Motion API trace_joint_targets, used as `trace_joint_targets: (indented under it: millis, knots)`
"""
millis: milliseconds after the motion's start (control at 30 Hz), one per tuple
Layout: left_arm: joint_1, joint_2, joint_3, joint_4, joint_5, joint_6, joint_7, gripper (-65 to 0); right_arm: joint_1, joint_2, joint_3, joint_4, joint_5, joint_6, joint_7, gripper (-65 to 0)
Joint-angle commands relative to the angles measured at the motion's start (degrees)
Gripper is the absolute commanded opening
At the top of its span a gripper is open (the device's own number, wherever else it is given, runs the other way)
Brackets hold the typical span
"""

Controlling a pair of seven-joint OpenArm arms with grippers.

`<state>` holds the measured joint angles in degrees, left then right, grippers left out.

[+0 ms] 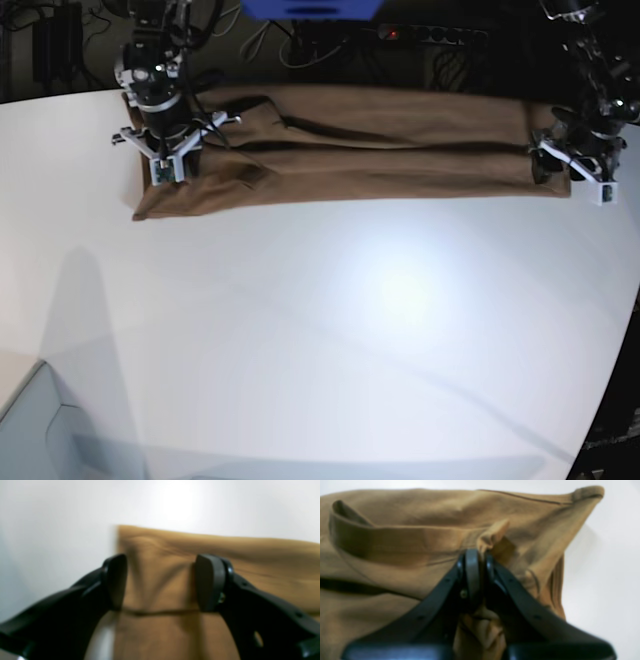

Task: Layout the t-shirt on the table in an organized manner, then fold the t-shirt properly
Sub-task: 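Lower the folded hem and adjust the strip ends with both grippers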

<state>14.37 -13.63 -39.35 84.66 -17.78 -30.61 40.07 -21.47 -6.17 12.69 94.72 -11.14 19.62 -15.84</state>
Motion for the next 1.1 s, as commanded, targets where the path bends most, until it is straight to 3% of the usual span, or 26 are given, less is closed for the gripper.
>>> trace_joint_targets:
  millis: [0,233,400,1000,1067]
  knots:
    - [0.1,-0.8,-0.5,2.3,-0.7,0.0,-0.8,-23.2,0.0,0.2,0.1,0.6,0.0,-0.1,0.4,-62.7]
    - [4.0,-1.1,-0.8,8.0,-6.7,0.0,-0.8,-23.2,0.1,0.2,0.1,0.6,0.0,-0.1,0.4,-62.7]
    - [4.6,-1.0,-5.1,5.1,-6.7,0.0,-0.8,-23.0,0.2,0.2,0.1,0.6,0.0,-0.1,0.5,-62.7]
    - [1.5,-1.1,-4.8,-5.8,-6.6,0.0,-0.8,-23.5,1.0,0.2,0.0,0.6,0.0,-0.1,0.3,-62.7]
    - [1.2,-1.1,-4.8,-6.9,-6.6,0.0,-0.8,-26.4,1.0,0.2,0.0,0.6,0.0,-0.1,0.3,-62.7]
